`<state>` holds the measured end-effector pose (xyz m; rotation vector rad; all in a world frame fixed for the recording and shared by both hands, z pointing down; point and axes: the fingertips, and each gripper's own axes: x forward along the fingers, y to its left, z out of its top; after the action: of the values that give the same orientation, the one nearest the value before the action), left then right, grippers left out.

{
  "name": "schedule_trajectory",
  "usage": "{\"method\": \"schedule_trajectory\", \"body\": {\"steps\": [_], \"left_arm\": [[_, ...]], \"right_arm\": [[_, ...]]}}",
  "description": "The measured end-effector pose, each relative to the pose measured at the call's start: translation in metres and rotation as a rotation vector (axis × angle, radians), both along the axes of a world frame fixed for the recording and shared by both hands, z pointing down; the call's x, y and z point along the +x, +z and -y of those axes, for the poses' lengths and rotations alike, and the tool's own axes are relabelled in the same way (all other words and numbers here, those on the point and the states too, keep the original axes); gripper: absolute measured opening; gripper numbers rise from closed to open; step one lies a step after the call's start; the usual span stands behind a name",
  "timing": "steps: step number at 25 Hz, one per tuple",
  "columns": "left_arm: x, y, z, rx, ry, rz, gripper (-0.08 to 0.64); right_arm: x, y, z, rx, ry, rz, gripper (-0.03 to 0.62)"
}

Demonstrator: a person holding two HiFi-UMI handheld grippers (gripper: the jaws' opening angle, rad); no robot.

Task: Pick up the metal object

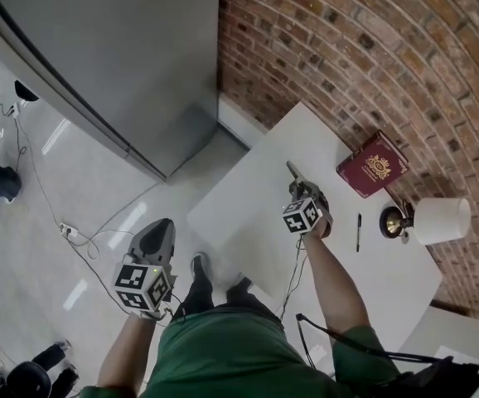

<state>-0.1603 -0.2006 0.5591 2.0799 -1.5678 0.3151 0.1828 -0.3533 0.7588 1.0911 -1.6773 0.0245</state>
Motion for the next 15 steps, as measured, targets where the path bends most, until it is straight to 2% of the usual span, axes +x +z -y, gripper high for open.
{"method": "schedule_trajectory", "body": {"steps": [6,15], "left_arm": [[0.023,-0.005,0.009,0.019,0.058,-0.013,0.02],[0.038,-0.007,0.01,0.025,0.107,-0.03,0.02]], "right_arm": [[-0.004,-0.014,-0.011,-0.011,-0.002,0.067,0.008],[-0.008,-0.04,-0.027,0.018,0.016,0.157,0.006]]}}
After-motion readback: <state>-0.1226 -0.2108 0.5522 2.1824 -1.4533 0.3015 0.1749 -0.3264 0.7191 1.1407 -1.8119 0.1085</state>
